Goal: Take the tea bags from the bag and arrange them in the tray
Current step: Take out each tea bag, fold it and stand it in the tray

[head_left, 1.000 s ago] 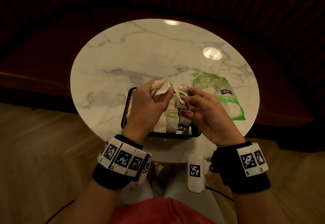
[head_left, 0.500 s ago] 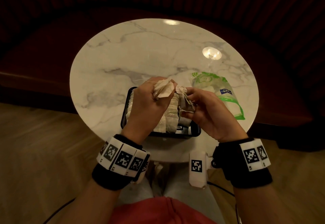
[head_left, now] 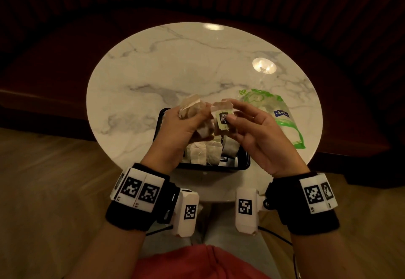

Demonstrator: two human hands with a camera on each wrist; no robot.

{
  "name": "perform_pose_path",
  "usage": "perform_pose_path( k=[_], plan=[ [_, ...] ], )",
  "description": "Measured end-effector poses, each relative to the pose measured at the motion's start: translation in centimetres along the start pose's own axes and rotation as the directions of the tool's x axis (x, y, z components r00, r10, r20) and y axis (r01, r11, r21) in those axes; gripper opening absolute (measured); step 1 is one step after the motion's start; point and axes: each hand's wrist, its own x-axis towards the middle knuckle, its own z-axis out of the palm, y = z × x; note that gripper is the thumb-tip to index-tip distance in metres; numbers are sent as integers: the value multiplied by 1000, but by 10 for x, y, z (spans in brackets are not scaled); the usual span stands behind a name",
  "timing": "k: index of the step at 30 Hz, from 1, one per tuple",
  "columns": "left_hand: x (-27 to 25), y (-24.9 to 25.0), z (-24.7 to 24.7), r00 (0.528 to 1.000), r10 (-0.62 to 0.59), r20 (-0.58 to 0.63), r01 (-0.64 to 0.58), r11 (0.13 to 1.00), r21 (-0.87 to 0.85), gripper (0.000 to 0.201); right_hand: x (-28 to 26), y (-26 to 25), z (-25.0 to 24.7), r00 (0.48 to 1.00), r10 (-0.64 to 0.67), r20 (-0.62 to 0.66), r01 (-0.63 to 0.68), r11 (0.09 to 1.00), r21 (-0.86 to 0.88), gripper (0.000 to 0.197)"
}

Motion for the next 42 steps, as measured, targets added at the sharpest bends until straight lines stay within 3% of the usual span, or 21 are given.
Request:
perform_pose_path(
  k=[3, 6, 8, 11, 15, 18, 22, 25, 30, 33, 36, 42],
  plan=[
    [0, 0, 2, 998, -65, 19, 65, 998, 2, 24, 1, 0, 2, 996, -62, -60, 63, 998, 14, 32],
    [-2, 2, 5, 999, -15, 49, 13, 998, 56, 37, 2, -1, 4, 988, -114, -104, 120, 992, 51, 30],
    [-2, 2, 6, 998, 27, 65, -33, 995, 93, 34, 2, -2, 5, 984, -133, -117, 139, 989, 48, 29],
    [-3, 0, 5, 995, 60, 84, -70, 990, 121, 17, 2, -4, 4, 982, -147, -119, 146, 989, -22, 25],
    [-3, 0, 2, 992, 44, 114, -62, 986, 155, 22, 3, -8, 1, 973, -176, -149, 142, 966, -215, 14],
    [-2, -3, 3, 997, 15, 70, -23, 993, 117, 22, 8, -9, -1, 967, -198, -162, 156, 959, -238, 4],
    [0, -5, 1, 999, 1, 36, -2, 999, 34, 7, 11, -8, 1, 966, -201, -162, 178, 973, -144, 14],
    [-1, -7, 0, 998, -15, 53, 15, 1000, 17, 7, 12, -7, 6, 955, -247, -163, 217, 960, -178, 22],
    [0, -10, 3, 999, -31, 16, 33, 991, -132, 30, 13, -7, 4, 971, -220, -95, 194, 955, -223, 41],
    [1, -8, 4, 1000, 5, -14, -6, 995, -104, 17, 12, 0, -1, 972, -216, -96, 182, 942, -281, 36],
    [1, -8, 3, 1000, 15, -23, -17, 996, -87, 24, 10, 3, -2, 957, -259, -126, 212, 929, -302, 30],
    [2, -11, 0, 1000, 20, -15, -21, 999, -41, 18, 6, 3, -6, 964, -233, -131, 192, 945, -266, 32]
  ],
)
